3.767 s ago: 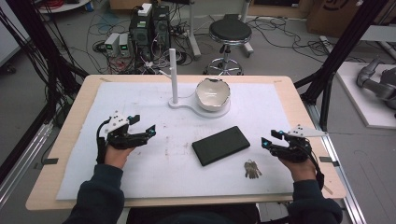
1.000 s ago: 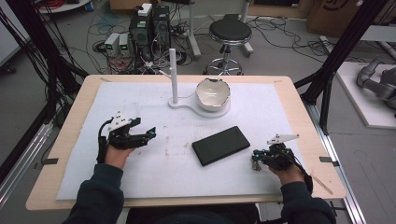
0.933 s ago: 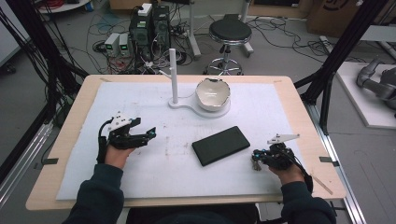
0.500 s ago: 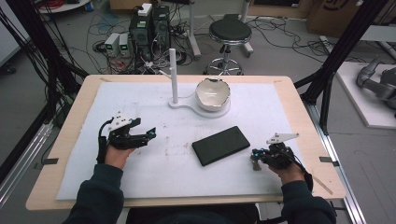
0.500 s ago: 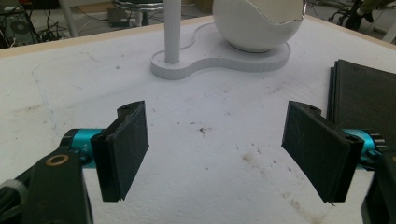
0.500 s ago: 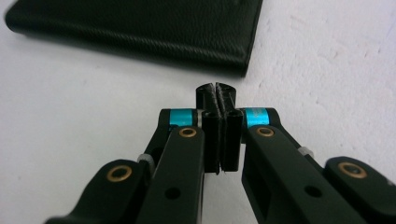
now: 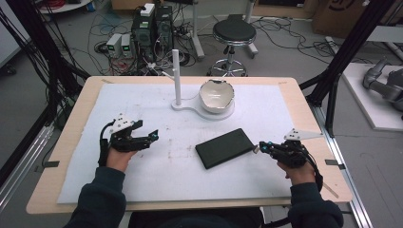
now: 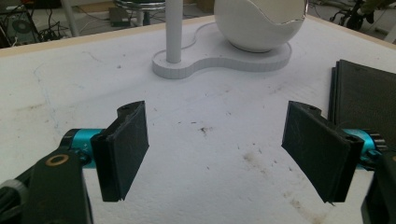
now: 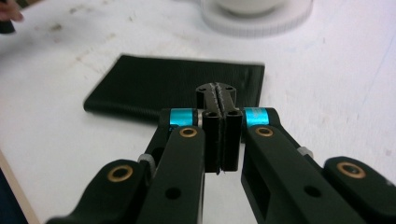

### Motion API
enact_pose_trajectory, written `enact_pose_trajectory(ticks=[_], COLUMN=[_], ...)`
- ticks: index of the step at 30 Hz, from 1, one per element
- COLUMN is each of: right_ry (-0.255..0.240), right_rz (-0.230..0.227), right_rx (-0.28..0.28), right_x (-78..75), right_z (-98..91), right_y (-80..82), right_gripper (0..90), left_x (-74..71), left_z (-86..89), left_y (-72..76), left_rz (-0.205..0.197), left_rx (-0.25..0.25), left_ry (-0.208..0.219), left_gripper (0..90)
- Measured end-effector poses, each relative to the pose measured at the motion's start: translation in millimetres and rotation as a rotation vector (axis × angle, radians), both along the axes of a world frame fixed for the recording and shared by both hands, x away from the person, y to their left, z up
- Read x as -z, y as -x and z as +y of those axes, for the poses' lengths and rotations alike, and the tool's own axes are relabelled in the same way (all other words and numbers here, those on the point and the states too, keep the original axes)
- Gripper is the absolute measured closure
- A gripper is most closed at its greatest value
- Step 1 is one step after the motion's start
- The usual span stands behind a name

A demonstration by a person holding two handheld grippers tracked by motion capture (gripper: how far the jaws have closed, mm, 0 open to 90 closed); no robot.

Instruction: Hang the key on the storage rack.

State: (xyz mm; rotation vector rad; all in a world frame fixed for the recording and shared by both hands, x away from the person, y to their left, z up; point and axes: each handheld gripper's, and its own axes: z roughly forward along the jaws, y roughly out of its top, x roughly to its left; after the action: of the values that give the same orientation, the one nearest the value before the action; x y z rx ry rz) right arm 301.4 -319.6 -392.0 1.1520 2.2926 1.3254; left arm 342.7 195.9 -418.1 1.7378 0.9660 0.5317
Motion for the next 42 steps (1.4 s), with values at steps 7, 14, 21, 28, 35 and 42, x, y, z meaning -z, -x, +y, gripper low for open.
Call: enact_pose_trajectory(ticks=[7, 14, 21, 28, 35, 42], right_ry=[-0.01, -0.034, -0.024, -0.072, -0.073, -0.111], right_rz=[-0.046, -0.116, -0.165, -0.188, -0.183, -0.183], right_rx=[-0.046, -0.128, -0.2, -0.251, -0.297, -0.313], right_x=[-14.8, -39.4, -76.0, -98.9, -104.8, -117.0], right_z=[11.6, 47.3, 93.8, 133.4, 179.3, 216.2], right_y=[-11.2, -40.8, -83.9, -123.6, -153.7, -179.6], right_gripper=[90.0, 90.0, 90.0, 90.0, 90.0, 90.0], left_x=[0.1, 2.0, 0.4, 1.0, 1.7, 2.7], left_z=[-1.8, 3.1, 7.9, 9.9, 9.7, 10.0], left_y=[0.7, 0.9, 1.7, 0.9, 0.1, -0.9], left_rz=[0.004, -0.01, -0.043, -0.043, -0.034, -0.025], left_rx=[0.008, 0.003, 0.011, 0.01, 0.011, 0.01], left_ry=[-0.001, 0.019, 0.038, 0.044, 0.038, 0.04], left_gripper=[22.4, 24.4, 22.3, 22.3, 22.3, 22.3])
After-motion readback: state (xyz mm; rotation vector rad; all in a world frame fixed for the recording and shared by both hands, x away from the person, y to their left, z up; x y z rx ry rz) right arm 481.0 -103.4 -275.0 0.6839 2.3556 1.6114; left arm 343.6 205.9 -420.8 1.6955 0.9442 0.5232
